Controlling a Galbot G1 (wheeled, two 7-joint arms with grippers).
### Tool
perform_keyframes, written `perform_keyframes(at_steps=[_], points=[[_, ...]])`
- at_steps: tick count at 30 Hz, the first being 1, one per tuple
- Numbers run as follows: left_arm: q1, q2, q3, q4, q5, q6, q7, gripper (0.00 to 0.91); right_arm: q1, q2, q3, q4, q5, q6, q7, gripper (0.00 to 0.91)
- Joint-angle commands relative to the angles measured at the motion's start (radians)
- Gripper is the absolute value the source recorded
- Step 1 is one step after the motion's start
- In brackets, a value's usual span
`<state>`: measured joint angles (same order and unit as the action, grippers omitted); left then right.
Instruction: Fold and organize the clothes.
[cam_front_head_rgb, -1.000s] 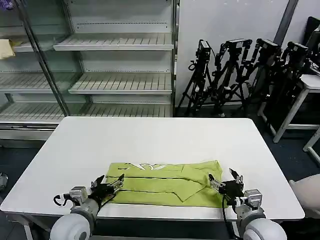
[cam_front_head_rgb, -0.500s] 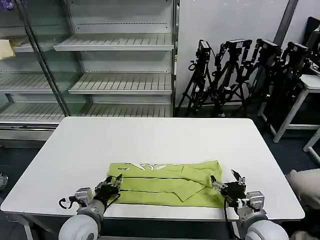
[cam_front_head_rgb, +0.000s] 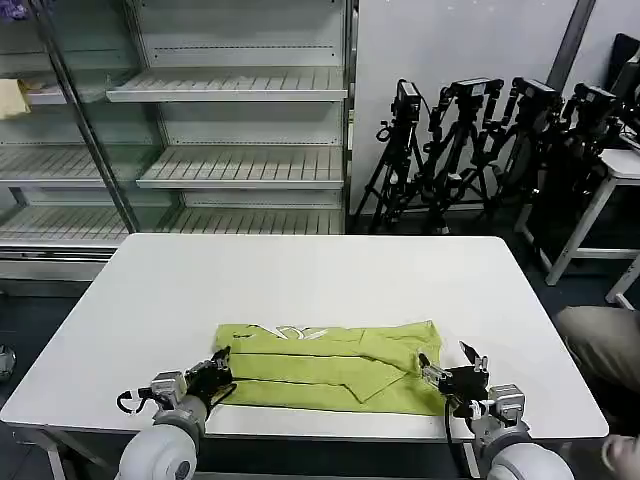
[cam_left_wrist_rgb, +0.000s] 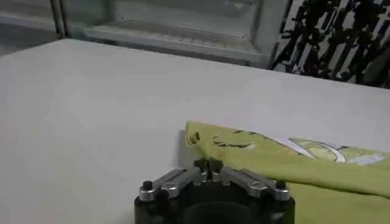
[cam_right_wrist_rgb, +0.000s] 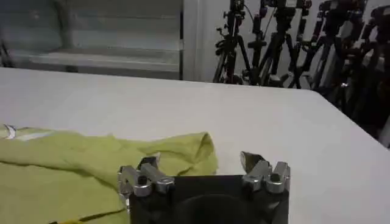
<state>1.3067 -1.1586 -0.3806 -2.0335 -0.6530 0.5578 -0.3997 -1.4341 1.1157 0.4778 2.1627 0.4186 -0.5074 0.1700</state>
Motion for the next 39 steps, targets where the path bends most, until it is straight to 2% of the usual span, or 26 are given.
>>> perform_keyframes(at_steps=[1,10,14,17,20,26,33,39], points=[[-0.018,0.058,-0.104,0.023,0.068,-0.012,0.051,0.01,0.009,0.0,-0.006,-0.004,-0.003,-0.001,0.0,0.907],[-0.001,0.279,-0.372,0.11,0.061,0.008,0.178,0.01,0.036,0.004,-0.031,-0.012,-0.009,-0.002,0.001,0.907],[0.002,0.311,-0.406,0.09,0.071,0.018,0.192,0.01,0.049,0.011,-0.038,-0.018,-0.014,-0.002,0.001,0.907],[0.006,0.298,-0.363,0.018,0.125,0.018,0.195,0.01,0.054,0.015,-0.039,-0.02,-0.017,-0.002,0.003,0.907],[-0.004,0.248,-0.229,-0.094,0.168,0.018,0.168,0.01,0.055,0.013,-0.033,-0.022,-0.022,0.0,0.005,0.907],[-0.022,0.185,-0.063,-0.218,0.226,0.018,0.149,0.01,0.038,-0.006,-0.007,-0.004,-0.022,0.001,0.004,0.907],[-0.046,0.103,0.133,-0.233,0.254,0.019,0.148,0.0,0.045,-0.012,0.042,0.016,-0.021,0.0,0.002,0.907],[-0.072,0.066,0.232,-0.186,0.286,0.018,0.15,0.0,0.054,-0.014,0.064,0.017,-0.019,-0.001,0.0,0.907]])
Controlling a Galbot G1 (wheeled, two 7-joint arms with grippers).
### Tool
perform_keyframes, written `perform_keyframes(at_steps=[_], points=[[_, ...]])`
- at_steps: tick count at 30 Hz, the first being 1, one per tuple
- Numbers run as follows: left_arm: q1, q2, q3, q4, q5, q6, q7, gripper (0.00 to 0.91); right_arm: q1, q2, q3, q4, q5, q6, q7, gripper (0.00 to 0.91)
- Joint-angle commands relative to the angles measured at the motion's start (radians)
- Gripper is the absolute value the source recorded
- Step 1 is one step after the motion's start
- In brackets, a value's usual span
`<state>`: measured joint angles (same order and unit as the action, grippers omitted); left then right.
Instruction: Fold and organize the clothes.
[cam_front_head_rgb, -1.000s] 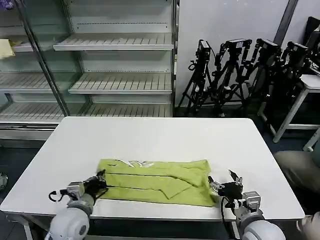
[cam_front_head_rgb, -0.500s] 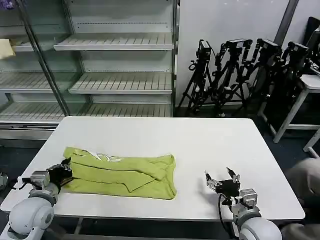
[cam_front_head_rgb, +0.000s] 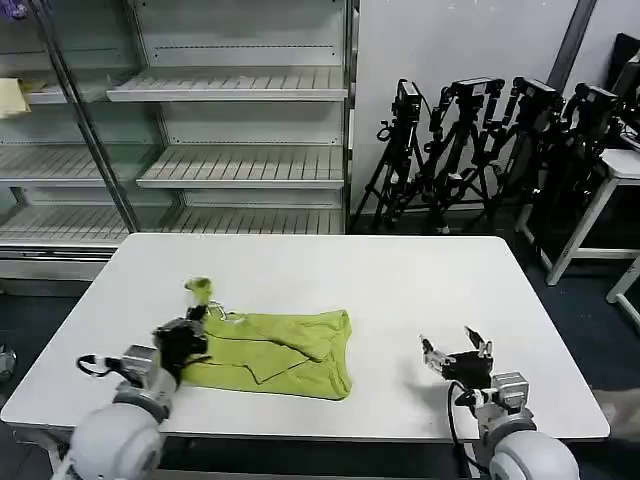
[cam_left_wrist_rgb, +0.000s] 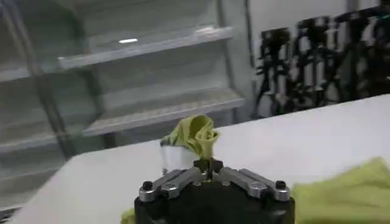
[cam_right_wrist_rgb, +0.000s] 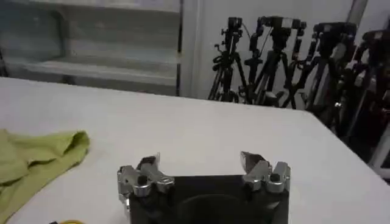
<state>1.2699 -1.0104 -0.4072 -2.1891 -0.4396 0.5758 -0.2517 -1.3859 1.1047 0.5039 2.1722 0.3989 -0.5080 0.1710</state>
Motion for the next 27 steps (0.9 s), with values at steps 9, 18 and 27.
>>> perform_keyframes(at_steps=[9,18,27], points=[[-0.086,-0.105,0.286,0.004,-0.09,0.002,-0.034,0.0,0.019,0.001,0.057,0.007,0.011,-0.001,-0.004,0.907],[-0.132,-0.143,0.323,0.036,-0.189,0.002,-0.049,0.0,0.02,-0.003,0.062,0.004,0.011,0.0,-0.007,0.907],[-0.169,-0.19,0.361,0.062,-0.212,0.002,-0.092,0.0,-0.002,0.002,0.072,0.032,0.007,0.002,-0.009,0.907]])
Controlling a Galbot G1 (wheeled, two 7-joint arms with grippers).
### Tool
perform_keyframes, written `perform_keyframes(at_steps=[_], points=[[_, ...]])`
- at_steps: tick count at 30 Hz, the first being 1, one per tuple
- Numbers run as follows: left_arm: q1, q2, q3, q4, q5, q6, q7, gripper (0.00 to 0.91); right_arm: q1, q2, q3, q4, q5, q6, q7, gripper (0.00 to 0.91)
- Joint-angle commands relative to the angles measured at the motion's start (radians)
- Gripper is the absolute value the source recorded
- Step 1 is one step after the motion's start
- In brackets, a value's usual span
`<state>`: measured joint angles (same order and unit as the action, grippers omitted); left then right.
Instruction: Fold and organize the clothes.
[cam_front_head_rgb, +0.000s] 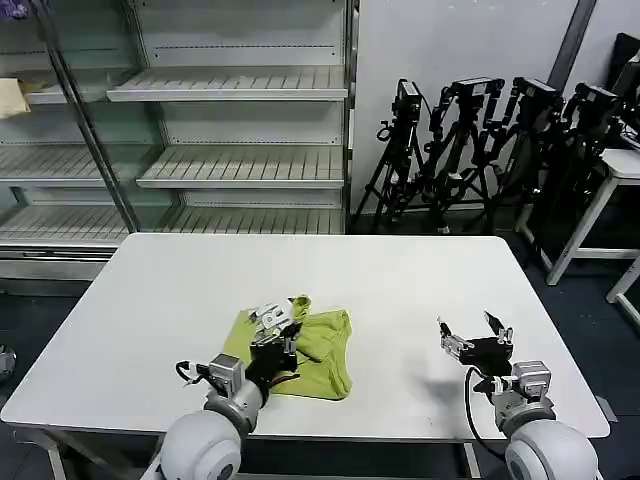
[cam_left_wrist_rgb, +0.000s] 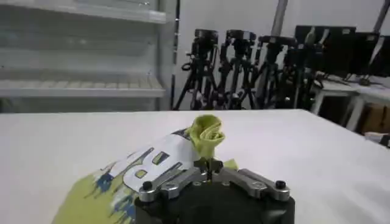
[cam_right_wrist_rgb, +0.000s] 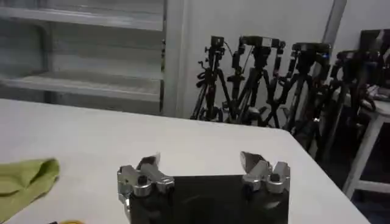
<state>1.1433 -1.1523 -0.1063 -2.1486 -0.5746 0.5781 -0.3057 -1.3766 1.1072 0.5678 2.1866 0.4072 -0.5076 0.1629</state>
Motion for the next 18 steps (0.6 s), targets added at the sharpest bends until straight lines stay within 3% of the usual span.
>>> perform_keyframes(at_steps=[1,17,18], points=[[-0.047,-0.052,0.064,0.023,-0.082,0.0,-0.04,0.0,-0.009,-0.001,0.01,0.014,-0.001,0.001,0.0,0.907],[-0.105,-0.07,0.073,0.117,-0.107,0.0,-0.058,0.01,-0.005,0.007,0.007,0.007,-0.005,0.002,0.0,0.907],[-0.107,-0.072,0.073,0.119,-0.107,0.0,-0.059,0.091,-0.008,0.008,0.008,0.009,-0.005,0.002,0.0,0.907]])
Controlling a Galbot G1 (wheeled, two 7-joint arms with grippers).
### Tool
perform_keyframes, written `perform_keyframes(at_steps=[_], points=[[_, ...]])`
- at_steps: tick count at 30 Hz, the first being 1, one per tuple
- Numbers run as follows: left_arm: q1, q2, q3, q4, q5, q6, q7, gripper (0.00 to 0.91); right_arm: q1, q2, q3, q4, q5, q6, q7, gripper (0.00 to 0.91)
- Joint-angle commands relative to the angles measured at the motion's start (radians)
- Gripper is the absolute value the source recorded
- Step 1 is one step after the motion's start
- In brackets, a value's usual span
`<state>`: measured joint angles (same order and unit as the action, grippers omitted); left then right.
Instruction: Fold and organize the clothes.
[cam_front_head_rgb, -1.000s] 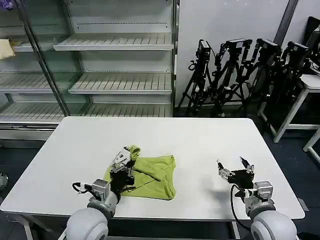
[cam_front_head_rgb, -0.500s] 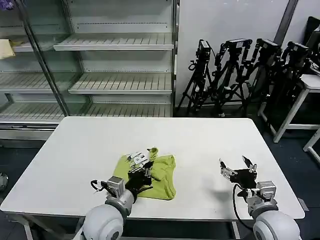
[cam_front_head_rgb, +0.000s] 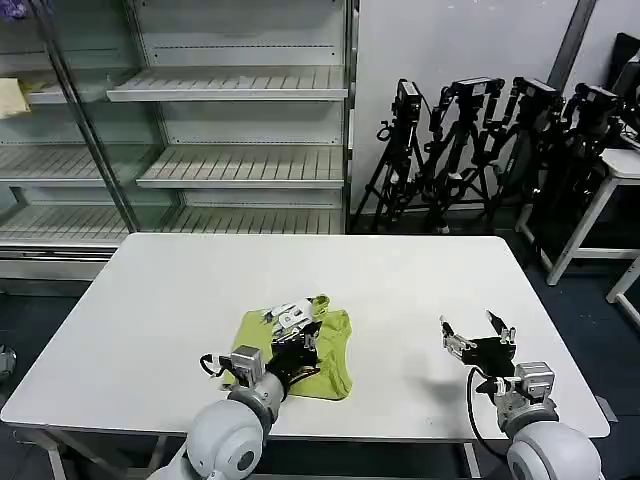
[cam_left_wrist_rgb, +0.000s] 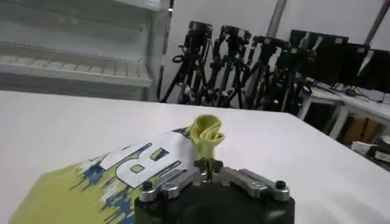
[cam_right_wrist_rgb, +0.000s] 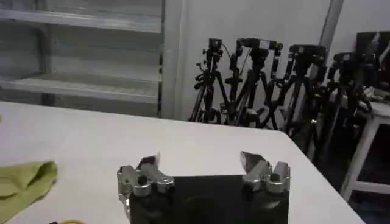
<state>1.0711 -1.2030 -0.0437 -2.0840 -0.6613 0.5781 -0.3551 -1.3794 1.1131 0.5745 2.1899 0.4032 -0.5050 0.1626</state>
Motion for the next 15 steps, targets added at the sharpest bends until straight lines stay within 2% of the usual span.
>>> perform_keyframes(at_steps=[1,2,9,15], points=[[-0.036,-0.025,0.011,0.054,-0.016,0.0,-0.009,0.453,-0.006,0.002,0.002,0.007,-0.001,-0.001,0.001,0.907],[-0.036,-0.027,0.012,0.052,-0.013,-0.001,-0.006,0.907,-0.008,0.002,0.003,0.007,-0.002,-0.001,0.003,0.907],[-0.041,-0.042,0.005,0.028,-0.009,-0.003,0.016,0.907,-0.005,0.0,0.006,0.0,-0.001,-0.001,0.002,0.907],[-0.023,-0.034,-0.056,-0.05,0.011,-0.048,0.071,0.907,-0.001,0.001,0.002,-0.005,-0.001,0.001,-0.001,0.907]])
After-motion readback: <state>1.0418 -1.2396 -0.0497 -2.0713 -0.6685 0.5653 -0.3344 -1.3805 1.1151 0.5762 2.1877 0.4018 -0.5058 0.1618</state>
